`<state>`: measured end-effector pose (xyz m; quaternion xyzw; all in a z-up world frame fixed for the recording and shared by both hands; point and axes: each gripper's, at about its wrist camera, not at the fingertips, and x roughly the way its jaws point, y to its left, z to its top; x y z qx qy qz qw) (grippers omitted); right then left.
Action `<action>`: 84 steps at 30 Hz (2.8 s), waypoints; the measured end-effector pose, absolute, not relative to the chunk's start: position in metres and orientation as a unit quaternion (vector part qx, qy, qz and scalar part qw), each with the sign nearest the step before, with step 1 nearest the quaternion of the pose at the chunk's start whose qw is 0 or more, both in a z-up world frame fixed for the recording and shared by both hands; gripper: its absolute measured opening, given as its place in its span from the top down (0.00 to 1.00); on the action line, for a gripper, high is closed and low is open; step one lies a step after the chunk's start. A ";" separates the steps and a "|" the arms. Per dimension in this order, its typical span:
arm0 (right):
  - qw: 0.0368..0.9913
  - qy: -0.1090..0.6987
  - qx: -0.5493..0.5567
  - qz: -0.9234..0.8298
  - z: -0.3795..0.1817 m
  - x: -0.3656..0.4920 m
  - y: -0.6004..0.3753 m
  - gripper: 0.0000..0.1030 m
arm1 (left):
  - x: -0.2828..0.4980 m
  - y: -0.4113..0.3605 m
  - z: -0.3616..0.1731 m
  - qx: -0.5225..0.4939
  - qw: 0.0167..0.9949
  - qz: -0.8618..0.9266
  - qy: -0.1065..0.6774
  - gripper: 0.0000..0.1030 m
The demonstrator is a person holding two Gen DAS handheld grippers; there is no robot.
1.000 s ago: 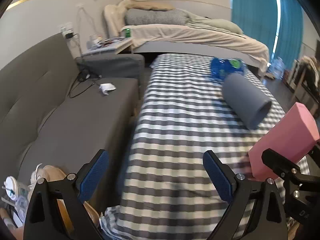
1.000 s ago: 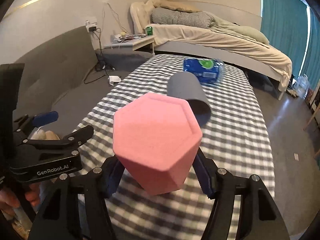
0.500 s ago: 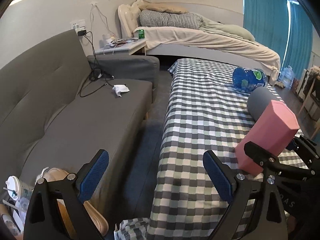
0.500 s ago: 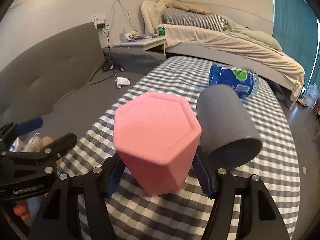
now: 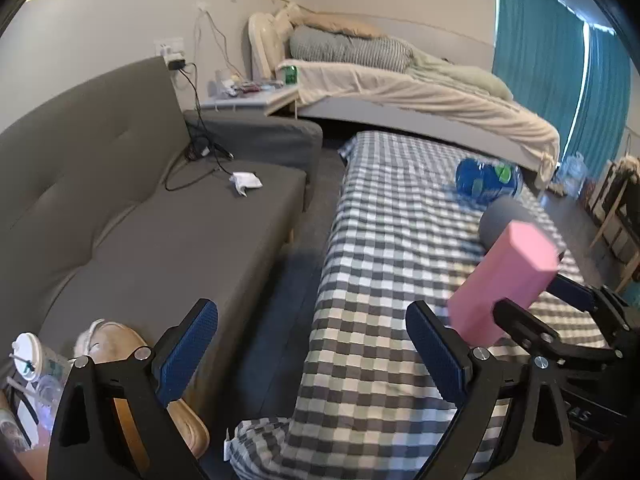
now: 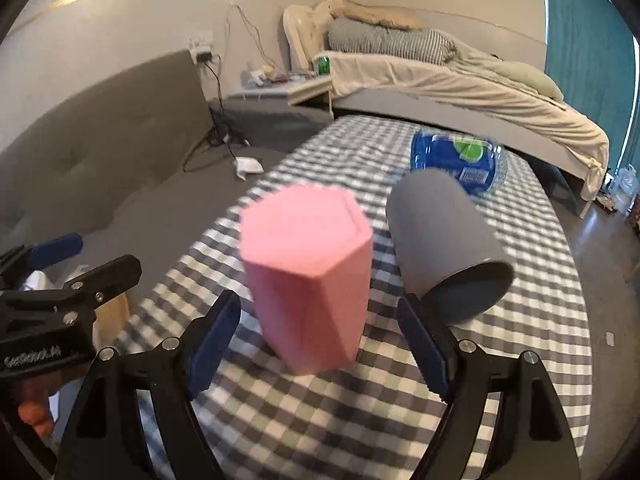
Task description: Flip cup upside down
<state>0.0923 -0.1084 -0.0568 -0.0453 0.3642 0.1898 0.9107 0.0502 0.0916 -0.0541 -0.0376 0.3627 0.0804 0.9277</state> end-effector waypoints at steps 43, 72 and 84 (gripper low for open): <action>0.956 0.277 -0.020 0.093 -0.003 0.012 -0.216 0.00 | 0.000 0.010 -0.027 -0.006 0.957 0.048 0.284 0.00; 0.955 0.279 -0.032 0.095 -0.005 0.013 -0.209 0.00 | 0.002 0.006 -0.025 0.004 0.957 0.052 0.285 0.00; 0.956 0.276 -0.036 0.095 -0.004 0.013 -0.209 0.00 | 0.004 0.007 -0.025 0.000 0.956 0.053 0.287 0.00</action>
